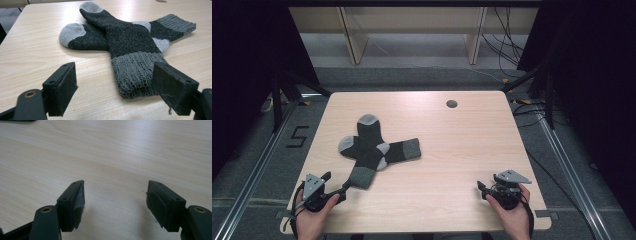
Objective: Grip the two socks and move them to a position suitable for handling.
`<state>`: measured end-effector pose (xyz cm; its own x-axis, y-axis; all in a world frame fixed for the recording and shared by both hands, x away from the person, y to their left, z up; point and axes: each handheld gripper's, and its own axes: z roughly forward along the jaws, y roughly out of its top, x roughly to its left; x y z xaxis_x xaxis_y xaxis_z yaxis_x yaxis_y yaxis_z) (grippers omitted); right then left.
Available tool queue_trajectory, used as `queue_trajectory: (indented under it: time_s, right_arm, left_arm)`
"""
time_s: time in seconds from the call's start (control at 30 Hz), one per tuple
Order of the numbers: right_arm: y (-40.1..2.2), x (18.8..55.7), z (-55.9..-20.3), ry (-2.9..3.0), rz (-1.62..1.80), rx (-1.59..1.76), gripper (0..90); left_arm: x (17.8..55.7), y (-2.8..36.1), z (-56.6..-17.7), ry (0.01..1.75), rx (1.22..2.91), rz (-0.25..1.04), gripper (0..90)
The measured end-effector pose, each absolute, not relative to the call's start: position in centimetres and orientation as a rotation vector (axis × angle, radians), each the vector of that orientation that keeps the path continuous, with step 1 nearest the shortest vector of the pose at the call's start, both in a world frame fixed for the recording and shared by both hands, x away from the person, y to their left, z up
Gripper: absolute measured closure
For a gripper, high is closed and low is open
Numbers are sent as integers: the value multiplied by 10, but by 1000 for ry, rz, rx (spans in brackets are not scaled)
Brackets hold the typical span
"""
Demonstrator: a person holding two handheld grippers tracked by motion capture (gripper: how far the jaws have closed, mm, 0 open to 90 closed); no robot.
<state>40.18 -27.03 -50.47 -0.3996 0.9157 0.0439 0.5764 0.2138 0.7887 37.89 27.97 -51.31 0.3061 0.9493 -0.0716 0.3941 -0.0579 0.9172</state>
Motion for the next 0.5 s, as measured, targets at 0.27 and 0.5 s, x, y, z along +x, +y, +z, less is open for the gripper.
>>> queue_trajectory:
  time_s: [0.27,0.5]
  right_arm:
    - [-276,399,-504,2054,1025,1389,321]
    - [-272,396,-501,2049,1040,1398,321]
  left_arm:
    - [381,279,-513,1257,1631,733,205]
    - [379,279,-513,1241,1626,721,203]
